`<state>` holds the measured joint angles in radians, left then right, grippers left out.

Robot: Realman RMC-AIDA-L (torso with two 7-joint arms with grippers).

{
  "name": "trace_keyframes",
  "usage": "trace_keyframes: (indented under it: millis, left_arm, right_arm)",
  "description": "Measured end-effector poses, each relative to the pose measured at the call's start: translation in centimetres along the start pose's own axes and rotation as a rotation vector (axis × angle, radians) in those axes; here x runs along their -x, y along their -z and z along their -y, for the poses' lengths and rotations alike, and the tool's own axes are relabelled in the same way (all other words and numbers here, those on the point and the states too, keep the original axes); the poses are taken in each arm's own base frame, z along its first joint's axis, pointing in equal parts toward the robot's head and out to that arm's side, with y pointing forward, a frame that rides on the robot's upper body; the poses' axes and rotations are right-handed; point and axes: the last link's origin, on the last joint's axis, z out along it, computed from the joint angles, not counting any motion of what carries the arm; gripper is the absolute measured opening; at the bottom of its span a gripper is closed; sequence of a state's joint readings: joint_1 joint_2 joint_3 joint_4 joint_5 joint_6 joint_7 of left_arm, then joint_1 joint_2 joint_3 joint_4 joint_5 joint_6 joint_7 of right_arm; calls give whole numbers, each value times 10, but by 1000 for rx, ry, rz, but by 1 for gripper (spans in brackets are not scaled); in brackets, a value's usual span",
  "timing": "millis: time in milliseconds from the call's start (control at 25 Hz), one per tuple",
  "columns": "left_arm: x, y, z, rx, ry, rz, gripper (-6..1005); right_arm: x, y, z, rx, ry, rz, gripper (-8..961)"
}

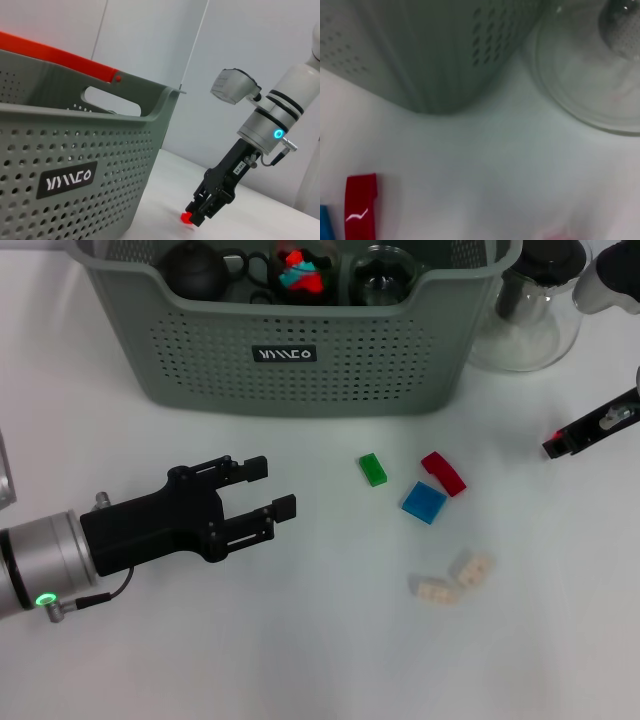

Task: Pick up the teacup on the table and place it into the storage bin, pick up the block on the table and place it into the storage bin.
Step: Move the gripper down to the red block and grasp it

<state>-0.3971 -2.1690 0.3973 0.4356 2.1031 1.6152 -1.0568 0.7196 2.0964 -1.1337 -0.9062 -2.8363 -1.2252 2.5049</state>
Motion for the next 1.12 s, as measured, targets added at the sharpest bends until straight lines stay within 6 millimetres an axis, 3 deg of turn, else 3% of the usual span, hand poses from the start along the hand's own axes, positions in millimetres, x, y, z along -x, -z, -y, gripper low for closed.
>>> trace_keyframes:
  millis: [1120]
  left_arm:
    - [0,0,0,0,0,0,660]
  right_arm:
    - [0,0,-5,-4,143,-16,371]
